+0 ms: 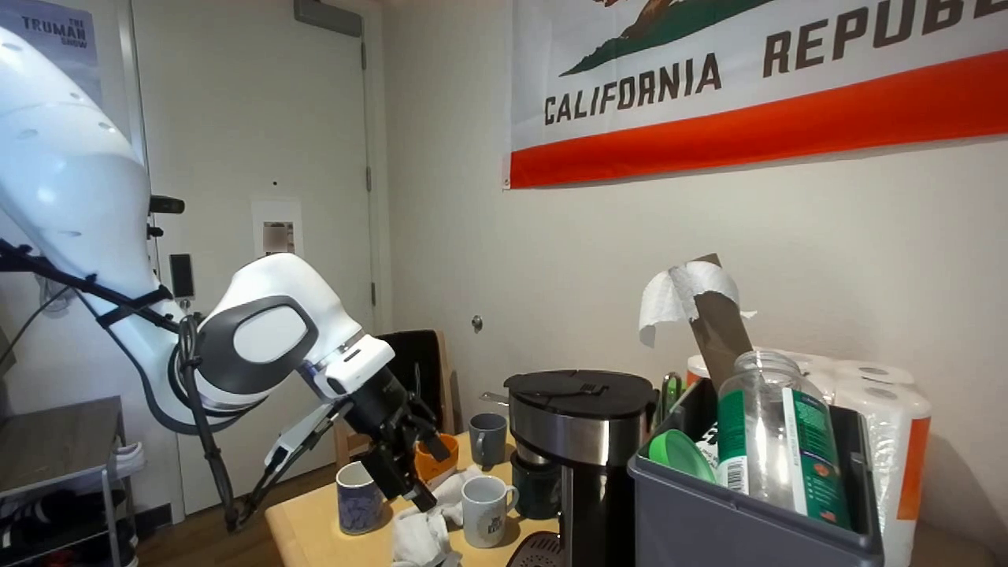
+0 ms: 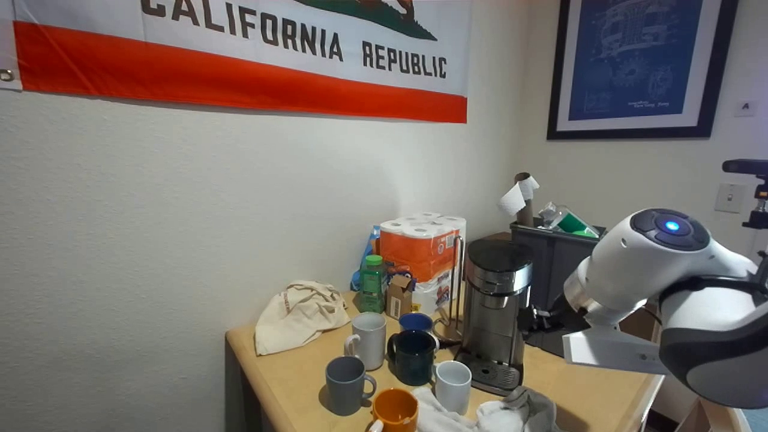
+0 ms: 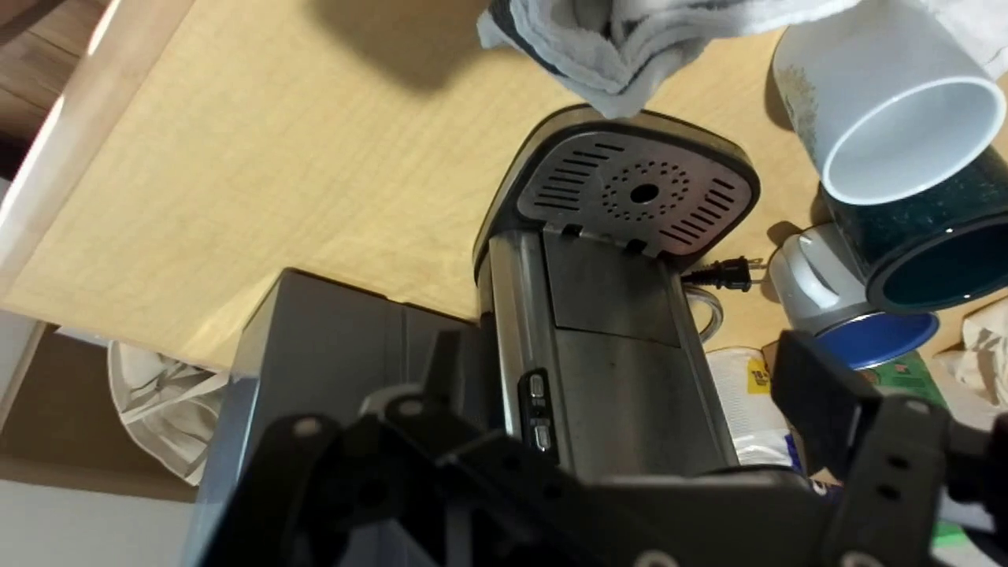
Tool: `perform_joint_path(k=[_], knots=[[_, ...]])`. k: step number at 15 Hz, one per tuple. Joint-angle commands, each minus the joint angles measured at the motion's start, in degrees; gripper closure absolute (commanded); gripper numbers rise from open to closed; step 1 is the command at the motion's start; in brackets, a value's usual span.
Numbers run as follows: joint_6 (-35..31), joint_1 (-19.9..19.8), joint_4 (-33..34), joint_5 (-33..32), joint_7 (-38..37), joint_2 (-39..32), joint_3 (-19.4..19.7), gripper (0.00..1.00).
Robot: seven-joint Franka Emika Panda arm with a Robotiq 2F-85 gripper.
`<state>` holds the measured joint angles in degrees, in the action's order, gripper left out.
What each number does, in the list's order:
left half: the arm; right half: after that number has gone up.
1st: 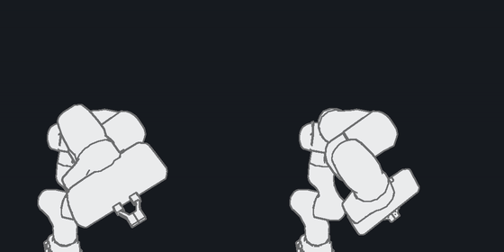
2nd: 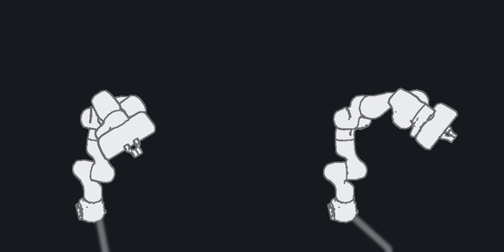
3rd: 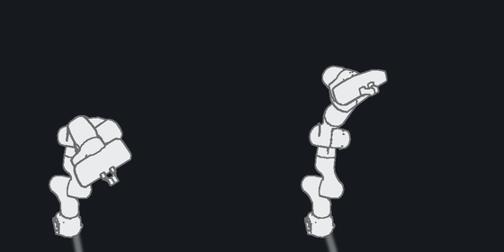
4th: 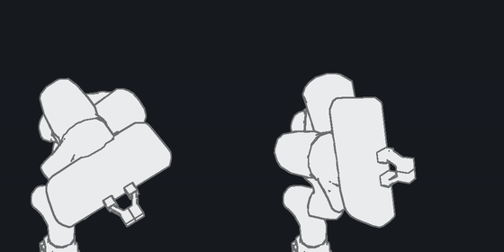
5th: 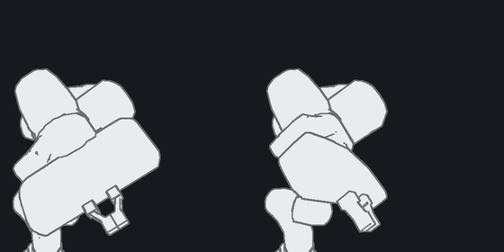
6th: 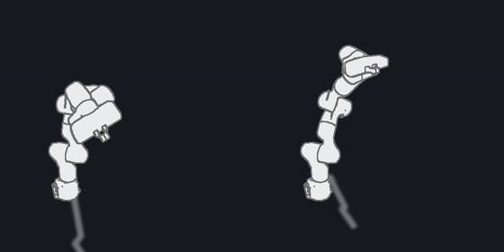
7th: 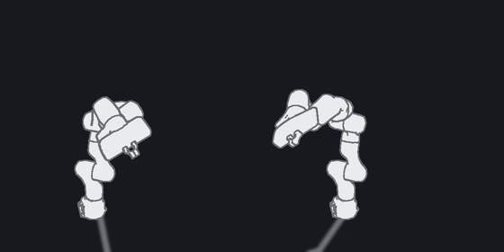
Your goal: Move the coffeemaker to the right
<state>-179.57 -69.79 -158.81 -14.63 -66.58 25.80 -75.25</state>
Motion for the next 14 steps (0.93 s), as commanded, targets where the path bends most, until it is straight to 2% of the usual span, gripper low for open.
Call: perform_joint_path(k=[1, 4, 9, 10, 13, 14], knots=[[-1.2, -7.0, -0.1, -0.4, -4.7, 5.5, -8.8, 0.0], [-3.5, -12.9, -0.1, -0.5, -5.5, 8.5, -15.6, 0.0], [-9.8, -17.9, 0.1, -0.1, -4.3, 13.4, -21.5, 0.0], [-11.0, -18.0, -0.2, 6.8, 1.2, 14.2, -23.5, 0.0], [-13.4, -19.4, 0.0, 13.5, 5.5, 15.7, -26.8, 0.0], [-14.1, -19.9, 0.3, 10.6, 2.9, 16.5, -26.8, 0.0]])
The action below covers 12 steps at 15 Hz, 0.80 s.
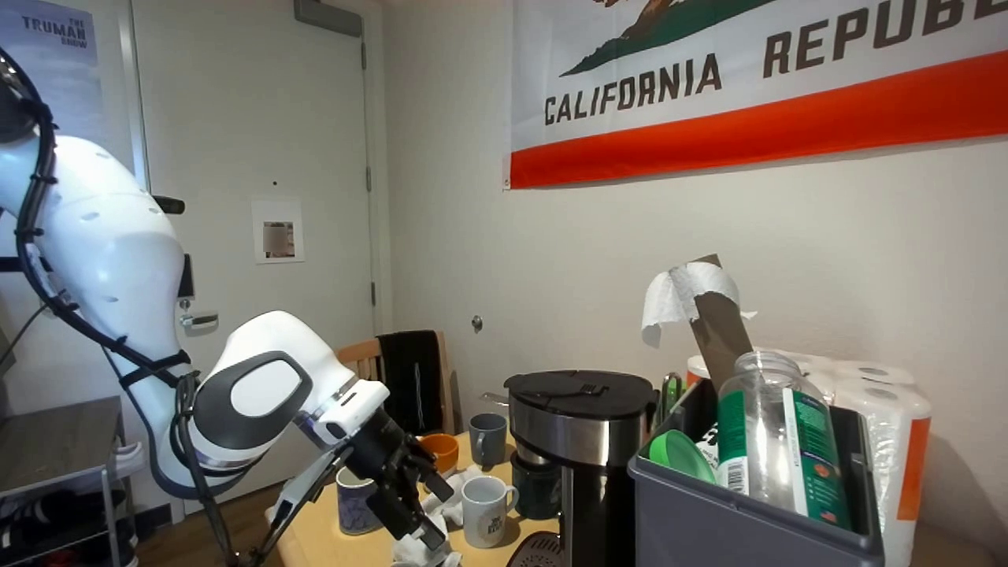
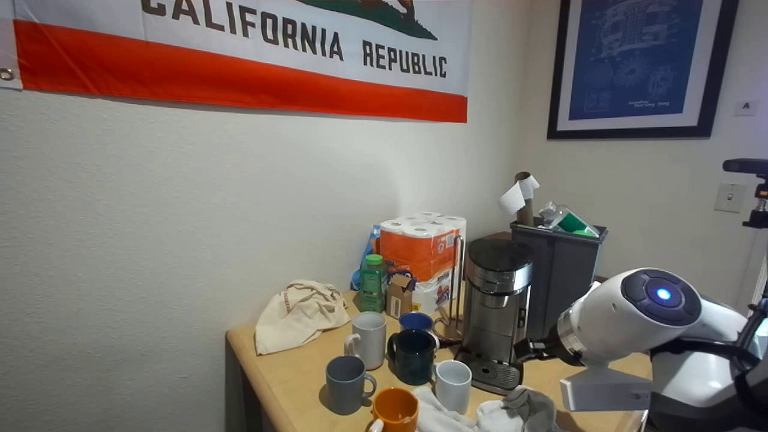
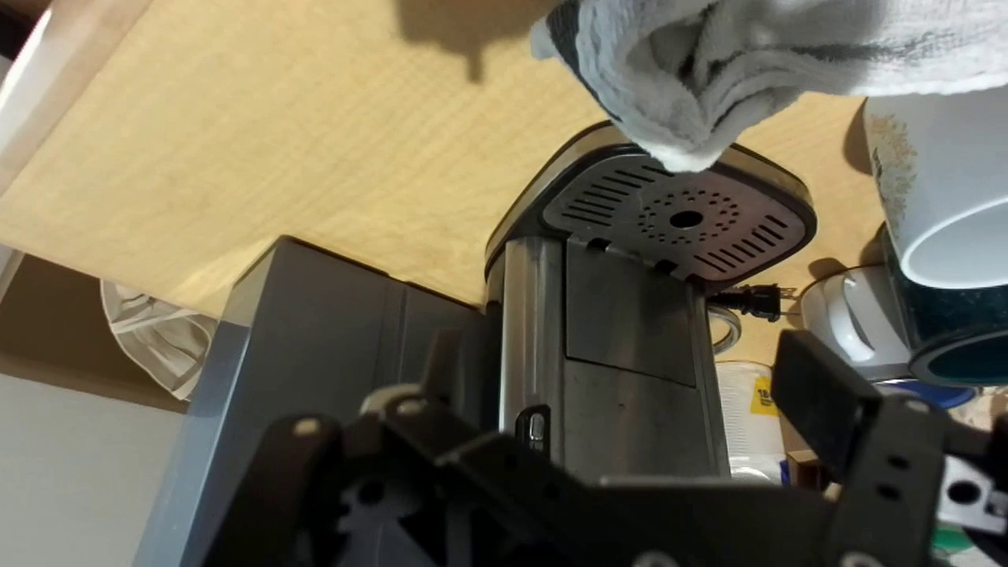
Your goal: Move the coffeemaker to the right
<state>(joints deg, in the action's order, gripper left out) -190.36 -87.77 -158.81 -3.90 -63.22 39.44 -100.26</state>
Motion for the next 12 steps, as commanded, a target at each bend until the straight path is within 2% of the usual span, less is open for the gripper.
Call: perform_joint_path(k=[1, 7, 12], knots=[[-3.4, -1.7, 0.2, 5.4, 3.9, 3.4, -3.3, 0.0], [-4.1, -1.2, 0.9, 13.1, 7.5, 6.8, -5.0, 0.0], [-4.2, -0.5, 1.8, 16.1, 8.4, 8.5, -5.0, 0.0]])
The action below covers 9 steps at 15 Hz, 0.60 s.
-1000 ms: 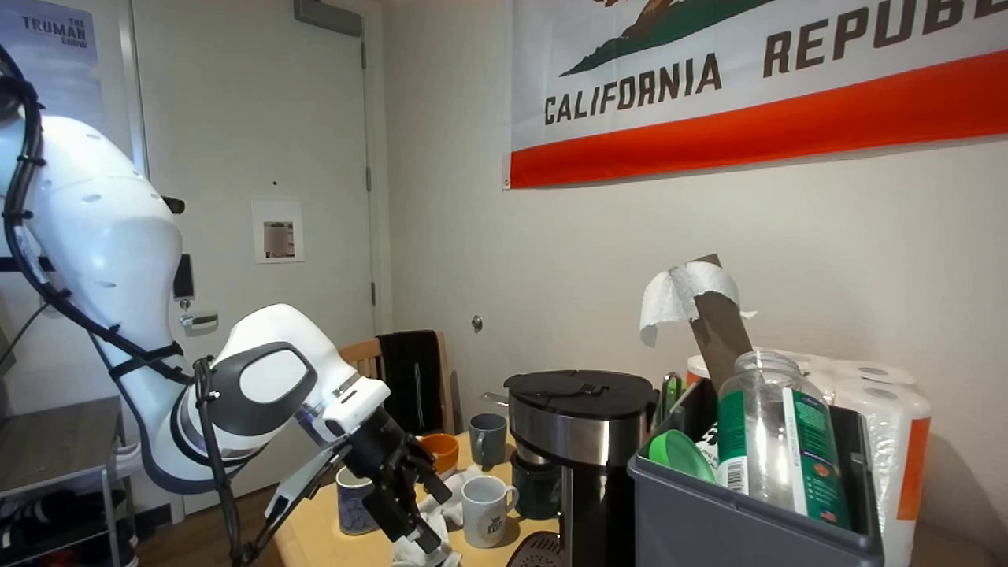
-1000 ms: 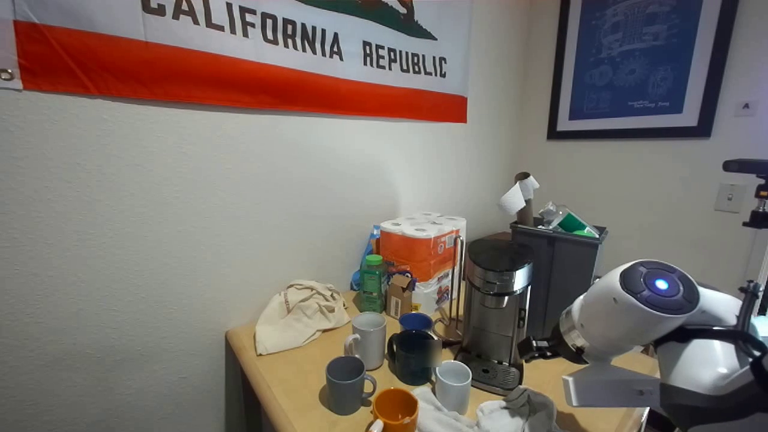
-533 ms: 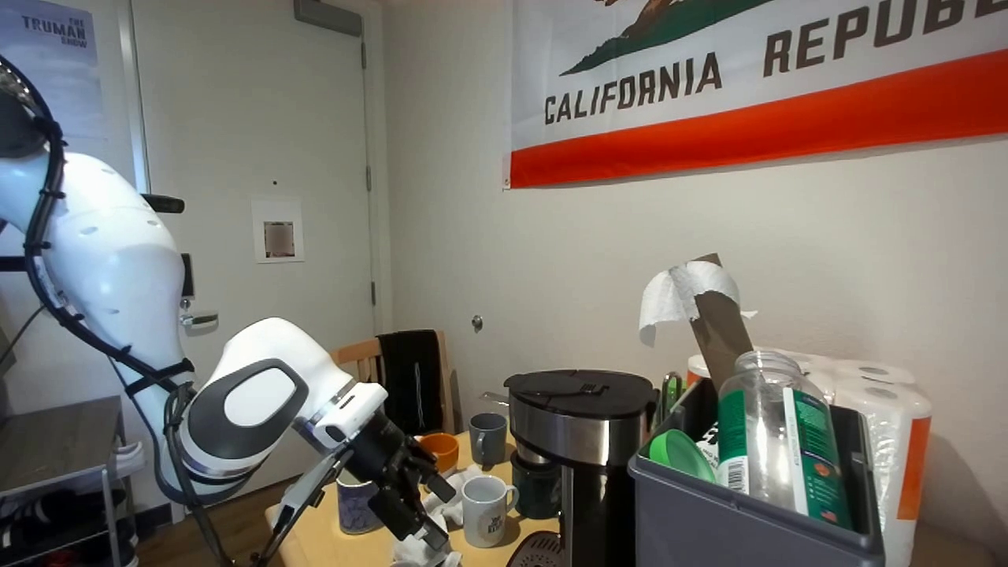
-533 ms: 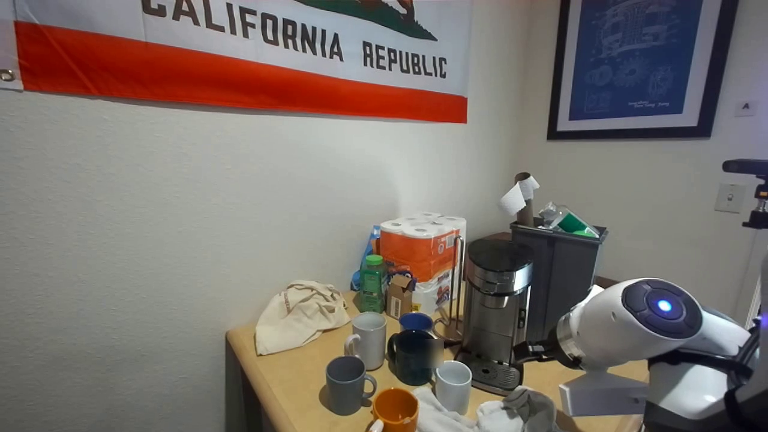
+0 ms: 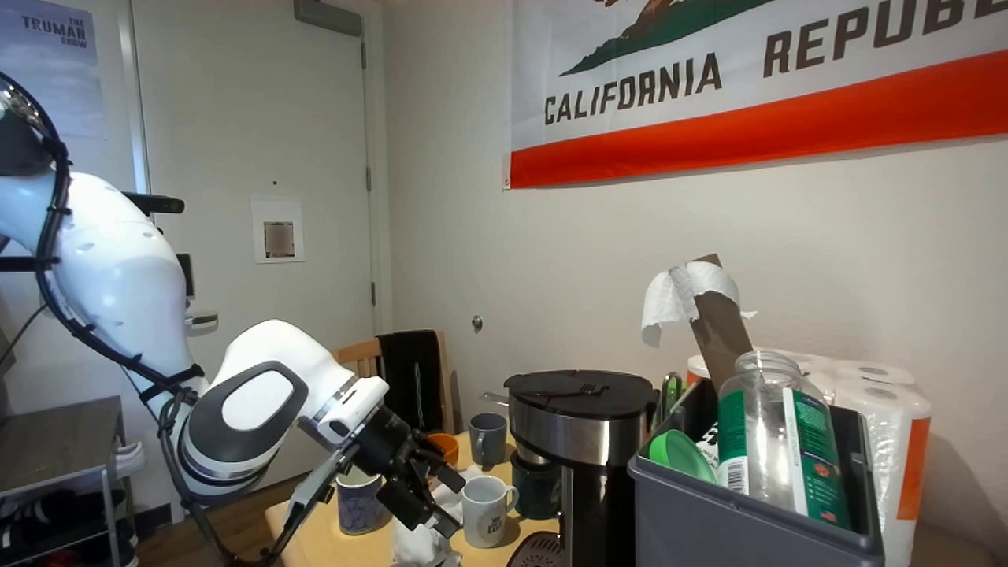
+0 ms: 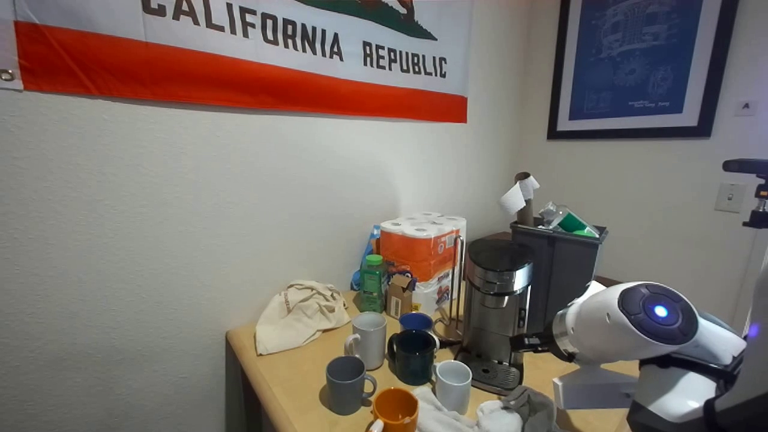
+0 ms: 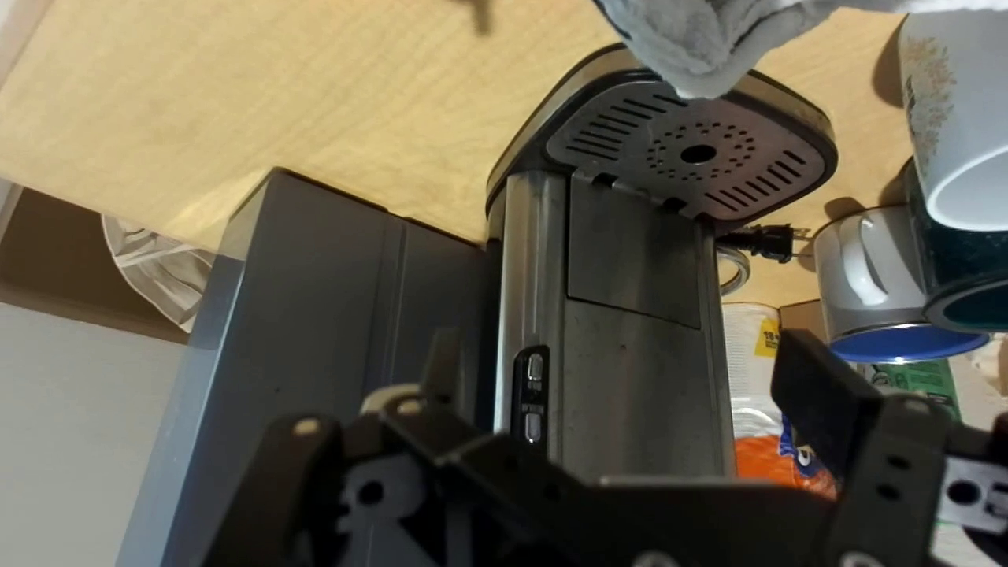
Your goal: Move the coffeemaker to the right
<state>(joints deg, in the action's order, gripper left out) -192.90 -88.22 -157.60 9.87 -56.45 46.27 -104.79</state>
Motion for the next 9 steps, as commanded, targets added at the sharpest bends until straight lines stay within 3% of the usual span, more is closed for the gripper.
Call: perform_joint_path(k=[1, 7, 9], knots=[[-1.8, 0.1, 0.8, 2.6, 1.7, 2.0, -0.3, 0.0], [-3.1, 0.9, 0.7, 3.0, 2.7, 2.1, 0.7, 0.0], [-2.8, 1.0, 0.0, 0.9, 6.0, -1.5, 2.3, 0.0]])
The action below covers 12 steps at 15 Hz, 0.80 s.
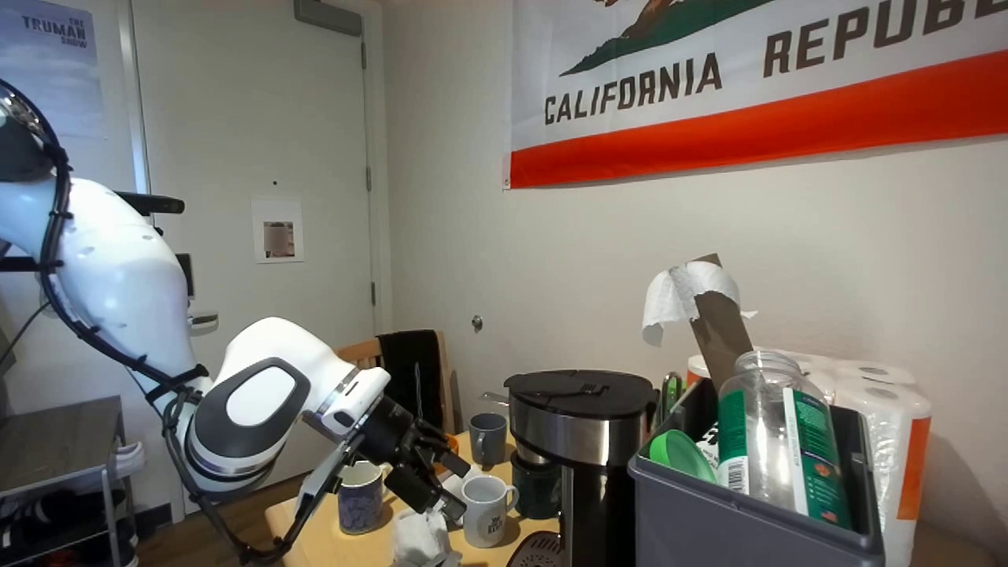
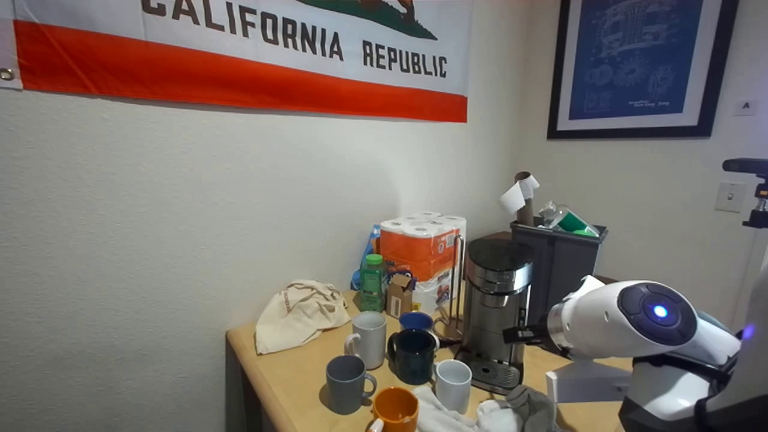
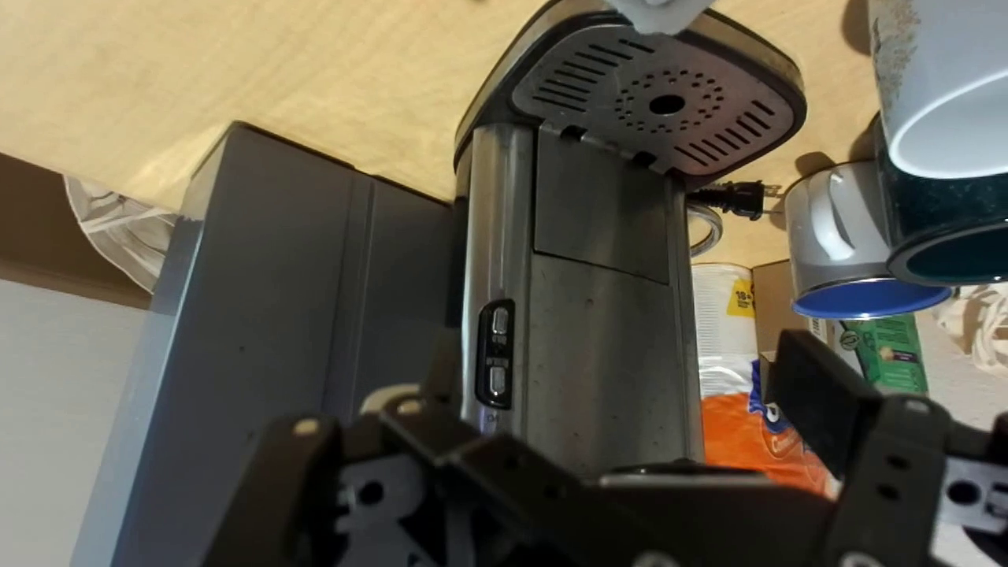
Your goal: Move the coffeemaker to the right
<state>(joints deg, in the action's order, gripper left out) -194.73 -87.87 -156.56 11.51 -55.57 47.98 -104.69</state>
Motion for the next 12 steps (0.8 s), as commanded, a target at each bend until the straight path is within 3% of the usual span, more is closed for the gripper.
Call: perform_joint_path(k=[1, 12], knots=[[0.1, 0.2, 0.0, 1.9, 2.7, -0.3, -0.1, 0.0], [0.1, 0.3, -0.1, 1.9, 5.1, -1.3, 0.6, 0.0]])
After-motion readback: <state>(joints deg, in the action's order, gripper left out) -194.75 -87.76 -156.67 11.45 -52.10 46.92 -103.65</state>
